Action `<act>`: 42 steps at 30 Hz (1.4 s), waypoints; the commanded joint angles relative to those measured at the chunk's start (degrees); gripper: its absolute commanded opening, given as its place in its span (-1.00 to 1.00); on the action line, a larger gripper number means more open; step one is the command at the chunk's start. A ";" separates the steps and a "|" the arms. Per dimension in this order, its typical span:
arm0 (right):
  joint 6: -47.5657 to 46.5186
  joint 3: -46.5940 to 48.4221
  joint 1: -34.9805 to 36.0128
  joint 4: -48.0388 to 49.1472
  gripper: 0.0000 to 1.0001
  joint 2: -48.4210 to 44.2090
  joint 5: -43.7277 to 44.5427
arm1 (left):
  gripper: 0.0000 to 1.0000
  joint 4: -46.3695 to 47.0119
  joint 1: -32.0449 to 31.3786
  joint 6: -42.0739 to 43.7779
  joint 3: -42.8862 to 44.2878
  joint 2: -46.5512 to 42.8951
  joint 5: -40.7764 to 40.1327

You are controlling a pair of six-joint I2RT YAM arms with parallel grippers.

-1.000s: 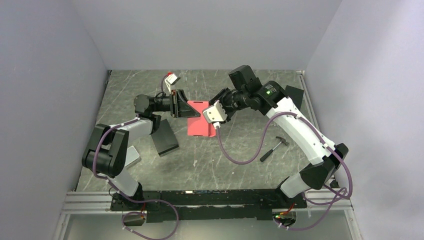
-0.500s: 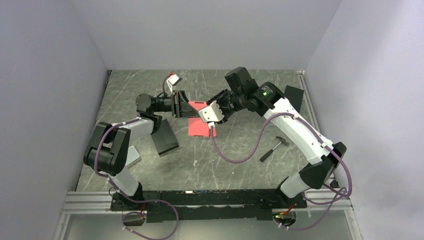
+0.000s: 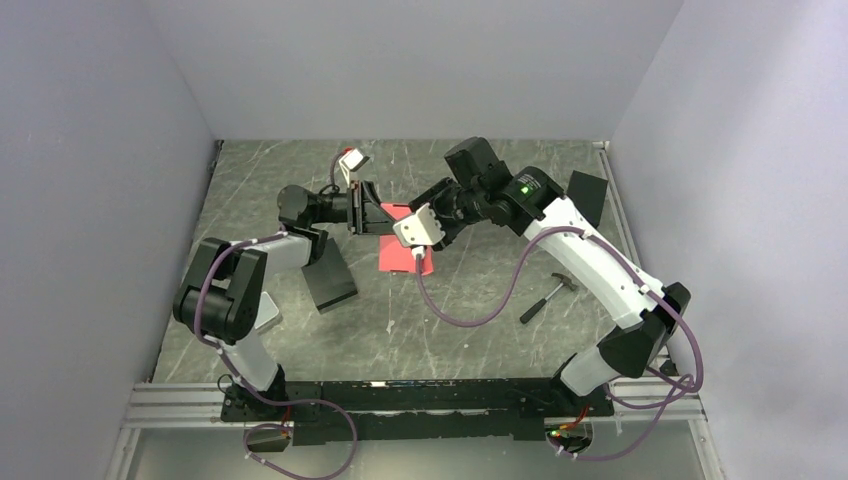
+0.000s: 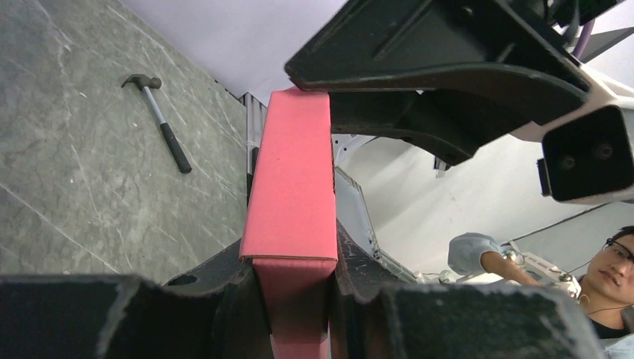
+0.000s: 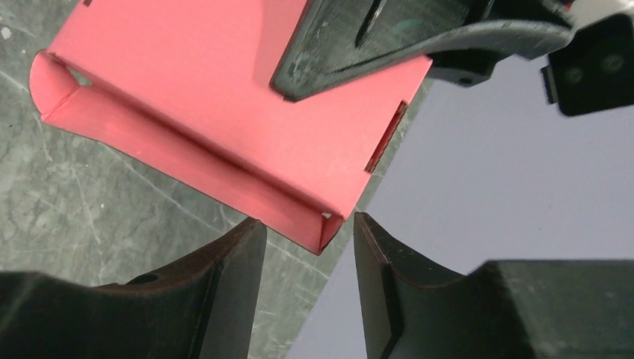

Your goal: Fold the paper box

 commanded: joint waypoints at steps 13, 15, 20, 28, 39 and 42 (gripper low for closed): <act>-0.36 -0.73 3.89 9.65 0.11 1.12 -2.26 | -1.00 5.90 -2.14 -5.19 2.19 2.44 -1.20; 0.07 -1.40 3.89 9.70 0.18 0.80 -2.35 | -1.00 7.11 -1.84 -5.92 2.10 2.65 -1.24; 3.19 -1.43 3.18 10.27 0.34 -0.07 -2.88 | -1.00 9.44 -1.23 -7.14 1.80 2.50 -1.55; 7.38 -2.12 0.46 10.38 0.49 -1.97 -6.25 | -1.00 9.52 -0.64 -6.21 0.98 0.50 -1.90; 9.43 -5.30 -2.93 11.09 0.54 -3.97 -10.55 | -1.00 9.53 0.20 -5.86 0.36 -1.11 -1.81; 9.97 -5.90 -3.67 11.44 0.55 -4.27 -11.12 | -1.00 9.53 0.44 -5.92 0.36 -1.37 -1.75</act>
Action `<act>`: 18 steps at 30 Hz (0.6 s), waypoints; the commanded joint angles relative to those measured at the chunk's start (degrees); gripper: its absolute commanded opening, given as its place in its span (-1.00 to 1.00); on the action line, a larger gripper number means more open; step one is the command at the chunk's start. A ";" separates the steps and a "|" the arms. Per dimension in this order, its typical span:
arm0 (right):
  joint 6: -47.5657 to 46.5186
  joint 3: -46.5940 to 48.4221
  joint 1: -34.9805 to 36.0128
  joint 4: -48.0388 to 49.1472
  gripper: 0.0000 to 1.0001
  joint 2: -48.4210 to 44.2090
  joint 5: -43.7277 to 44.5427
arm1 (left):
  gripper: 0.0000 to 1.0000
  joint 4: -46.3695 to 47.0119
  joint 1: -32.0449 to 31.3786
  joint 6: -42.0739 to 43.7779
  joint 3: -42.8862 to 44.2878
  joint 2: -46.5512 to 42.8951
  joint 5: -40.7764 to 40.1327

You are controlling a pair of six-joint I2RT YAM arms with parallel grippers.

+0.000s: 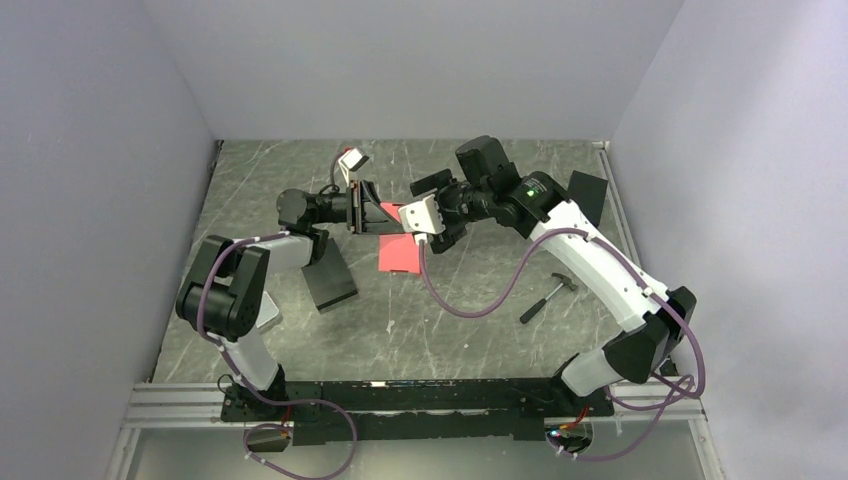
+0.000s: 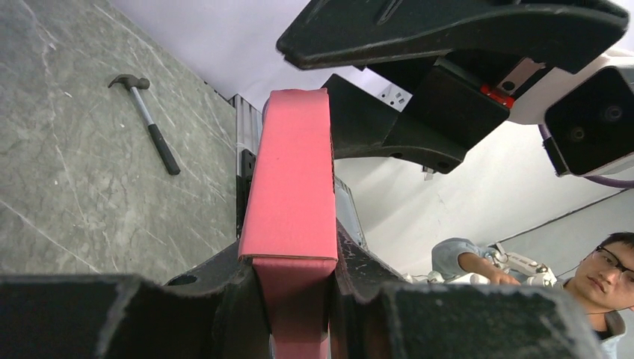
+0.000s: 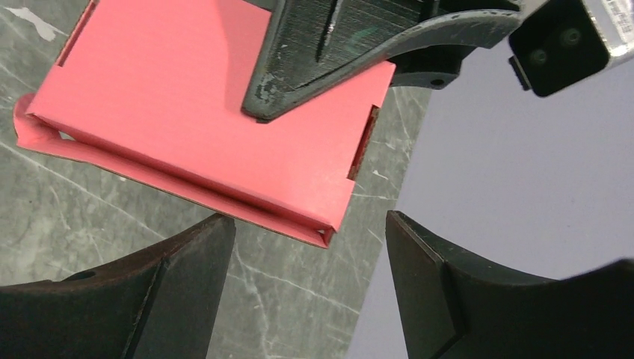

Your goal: Fold the paper box

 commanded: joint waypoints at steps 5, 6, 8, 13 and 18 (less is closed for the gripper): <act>3.16 0.13 -2.85 1.96 0.58 -2.51 -5.02 | -1.00 4.33 1.19 -0.06 0.25 -3.60 -1.75; 3.74 0.38 -3.54 1.93 0.58 -2.71 -5.83 | -1.00 4.33 1.37 0.11 0.21 -3.76 -1.94; 5.30 0.85 -4.91 1.85 0.61 -3.09 -7.17 | -1.00 4.33 1.73 0.45 -0.02 -4.17 -2.50; 11.87 0.03 -10.44 3.32 0.64 -5.57 -13.92 | -1.00 4.32 2.85 1.42 -0.85 -5.10 -5.18; 16.62 -9.30 -13.35 6.64 0.66 -10.94 -26.22 | -1.00 3.70 3.37 2.20 -1.65 -5.42 -10.30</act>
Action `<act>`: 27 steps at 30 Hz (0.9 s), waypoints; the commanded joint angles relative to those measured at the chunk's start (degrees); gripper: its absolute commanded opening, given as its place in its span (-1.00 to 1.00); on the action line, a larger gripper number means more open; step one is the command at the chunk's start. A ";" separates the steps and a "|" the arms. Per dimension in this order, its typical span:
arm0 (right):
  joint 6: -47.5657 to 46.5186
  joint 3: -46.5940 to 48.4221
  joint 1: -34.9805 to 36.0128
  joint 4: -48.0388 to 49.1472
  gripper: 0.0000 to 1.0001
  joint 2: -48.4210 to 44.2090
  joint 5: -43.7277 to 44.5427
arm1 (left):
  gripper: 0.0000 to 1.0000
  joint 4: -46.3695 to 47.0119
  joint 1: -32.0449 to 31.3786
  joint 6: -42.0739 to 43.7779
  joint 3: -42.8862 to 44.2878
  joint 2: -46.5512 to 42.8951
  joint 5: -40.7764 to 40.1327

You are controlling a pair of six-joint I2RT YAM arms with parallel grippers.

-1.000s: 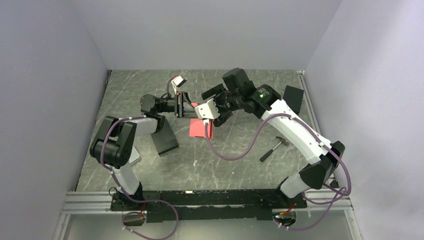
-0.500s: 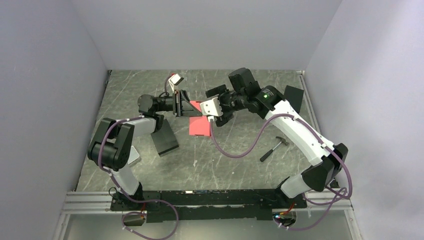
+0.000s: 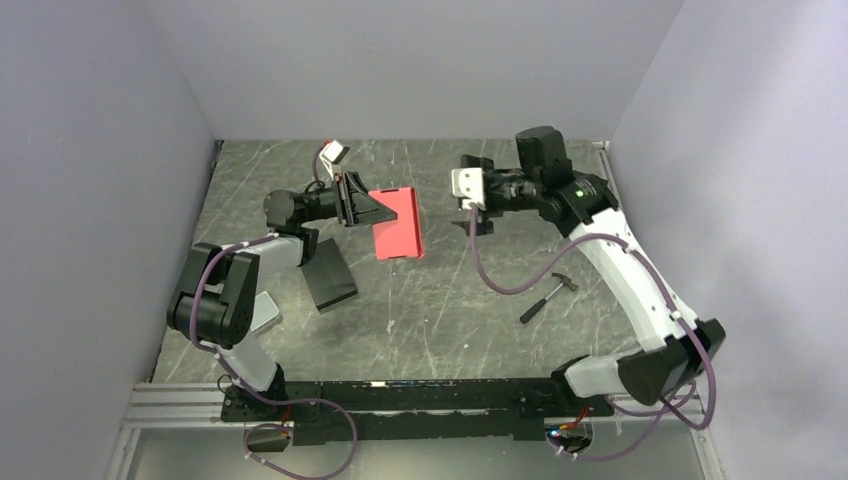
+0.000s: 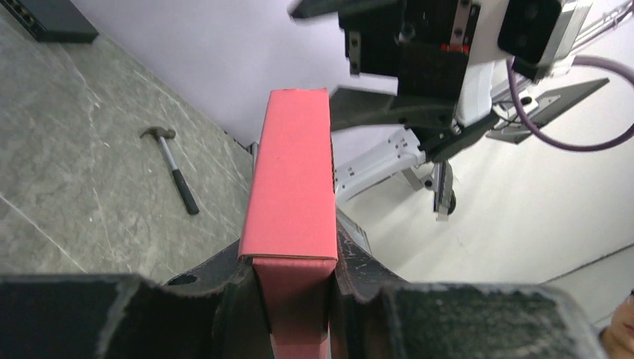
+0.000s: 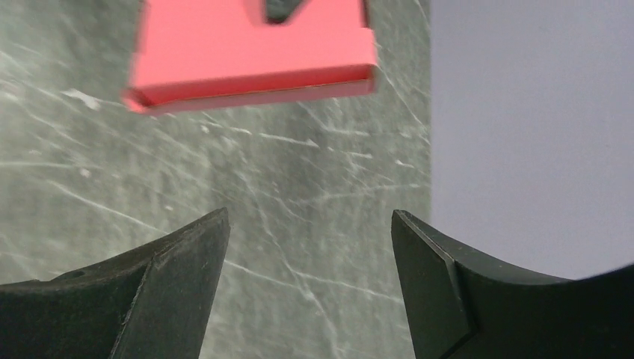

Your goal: Fold the paper box

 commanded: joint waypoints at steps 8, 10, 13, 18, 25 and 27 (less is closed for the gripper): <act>21.70 -17.83 -1.22 19.46 0.55 -7.98 -22.27 | -1.00 4.05 0.46 1.27 -2.25 -1.82 -11.43; 28.58 -18.80 -1.44 24.49 0.47 -7.72 -21.41 | -1.00 3.71 0.46 1.57 -2.96 -2.21 -11.84; 45.03 -21.46 -2.97 35.86 0.41 -7.78 -20.70 | -1.00 0.45 0.46 4.74 -4.01 -3.91 -11.63; 61.34 -24.85 -3.67 45.40 0.36 -7.63 -17.60 | -1.00 -6.44 0.46 11.57 -5.53 -7.95 -11.23; 65.03 -25.60 -2.53 47.69 0.26 -5.25 -16.25 | -0.99 -4.48 0.47 11.65 -6.21 -7.66 -12.31; 65.03 -25.60 -1.69 47.55 0.22 -4.99 -15.54 | -1.00 -3.27 0.50 10.99 -6.22 -7.15 -12.42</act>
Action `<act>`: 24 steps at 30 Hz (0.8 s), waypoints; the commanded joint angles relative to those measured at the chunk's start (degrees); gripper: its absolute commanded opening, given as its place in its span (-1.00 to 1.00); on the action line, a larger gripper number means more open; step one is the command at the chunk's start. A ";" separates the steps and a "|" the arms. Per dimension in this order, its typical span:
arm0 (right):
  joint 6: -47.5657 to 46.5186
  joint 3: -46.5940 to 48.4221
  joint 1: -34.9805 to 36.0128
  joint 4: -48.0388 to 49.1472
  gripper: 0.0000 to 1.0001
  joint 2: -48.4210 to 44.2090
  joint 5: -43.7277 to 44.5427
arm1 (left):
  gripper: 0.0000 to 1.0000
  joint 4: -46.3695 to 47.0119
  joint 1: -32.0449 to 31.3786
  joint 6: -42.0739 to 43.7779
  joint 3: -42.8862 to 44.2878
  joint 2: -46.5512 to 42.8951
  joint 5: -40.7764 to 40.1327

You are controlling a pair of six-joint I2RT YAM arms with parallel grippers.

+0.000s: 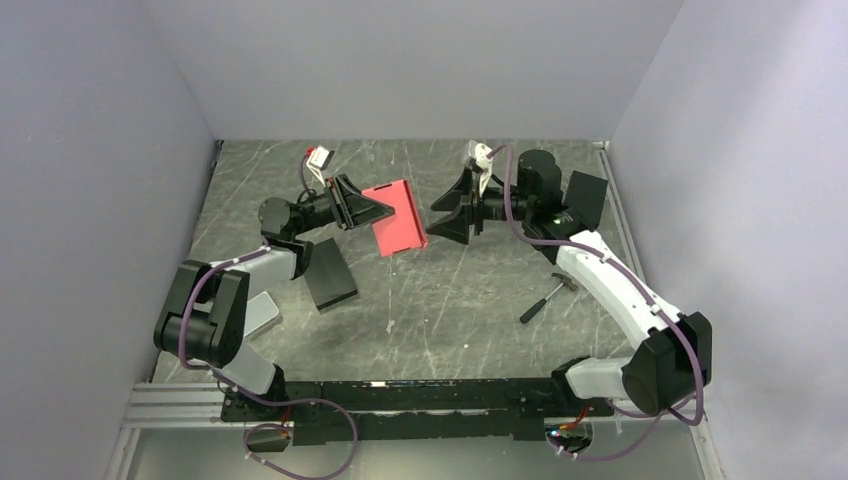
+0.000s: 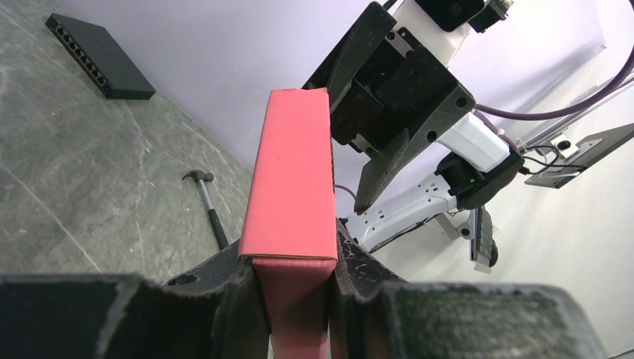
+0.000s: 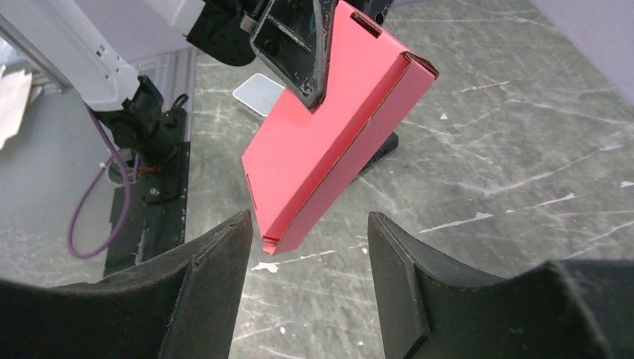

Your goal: Fold the paper box

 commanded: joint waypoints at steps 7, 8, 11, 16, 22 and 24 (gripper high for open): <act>3.44 0.62 2.70 2.94 0.07 1.93 3.70 | -1.00 3.13 0.18 0.88 -0.08 -0.47 -1.87; 3.42 0.63 2.67 2.94 0.07 1.94 3.79 | -0.99 3.06 0.14 0.93 -0.17 -0.59 -1.95; 3.57 0.89 2.76 1.48 0.07 1.85 4.52 | -1.00 3.05 0.18 1.01 -0.31 -0.94 -1.96; 4.12 0.56 2.83 1.74 0.00 2.03 5.61 | -0.99 3.04 0.18 1.13 -0.54 -1.23 -2.15; 3.15 1.00 3.20 0.30 -0.06 2.52 6.67 | -0.99 2.42 0.19 1.53 -0.38 -1.57 -2.39; 2.74 1.21 3.44 -0.20 -0.06 2.74 7.10 | -0.99 2.13 0.20 1.72 -0.30 -1.67 -2.40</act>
